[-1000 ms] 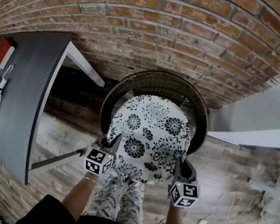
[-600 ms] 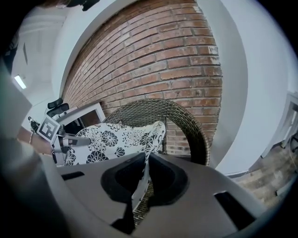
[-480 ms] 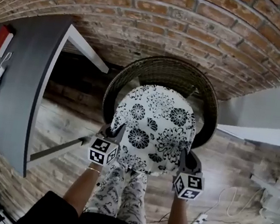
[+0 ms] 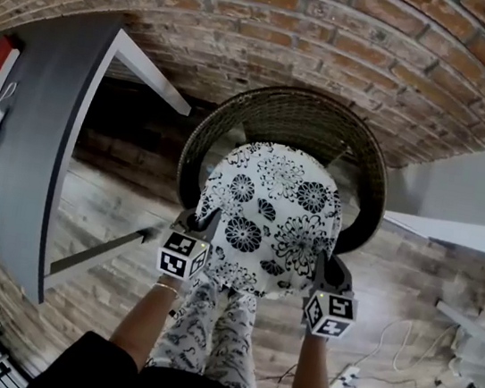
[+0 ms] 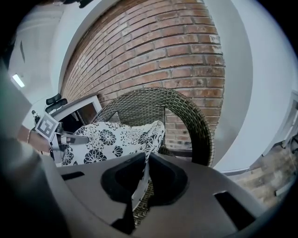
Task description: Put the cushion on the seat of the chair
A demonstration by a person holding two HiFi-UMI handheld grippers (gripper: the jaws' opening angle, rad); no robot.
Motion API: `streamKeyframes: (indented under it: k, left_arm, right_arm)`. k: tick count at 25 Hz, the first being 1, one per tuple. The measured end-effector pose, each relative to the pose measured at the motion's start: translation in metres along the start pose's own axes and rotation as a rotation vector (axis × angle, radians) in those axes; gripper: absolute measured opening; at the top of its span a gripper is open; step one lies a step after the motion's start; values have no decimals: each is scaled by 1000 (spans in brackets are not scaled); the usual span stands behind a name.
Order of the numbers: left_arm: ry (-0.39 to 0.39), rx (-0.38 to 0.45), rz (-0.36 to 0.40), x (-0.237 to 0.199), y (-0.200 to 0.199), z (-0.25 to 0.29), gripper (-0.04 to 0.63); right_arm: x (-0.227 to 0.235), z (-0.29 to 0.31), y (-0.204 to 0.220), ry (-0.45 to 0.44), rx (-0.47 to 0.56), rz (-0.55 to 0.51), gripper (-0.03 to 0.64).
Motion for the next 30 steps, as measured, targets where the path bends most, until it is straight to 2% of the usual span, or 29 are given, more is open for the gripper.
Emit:
streamKeyframes:
  k: [7,19,30]
  left_arm:
    - [-20,-24,-8,2,7,11,18]
    - [-40,-44,-100,1,18,27,33]
    - [-64,-118,-135,-6,38,43,48]
  right_arm:
    - [11,12,8,-7,-30,-10,18]
    - [23,35,15,-9,-89,-38,18]
    - [26,50,22,-34,-130,-68,18]
Point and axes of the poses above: the fingertips, and each gripper's own axes: z forward along the fingers, x to its right, y out of its underside, the point moved 10 cm from there along -z, backward along the fingers, and after that the axes turned 9 degrees about -z, right-handed, at the moved point
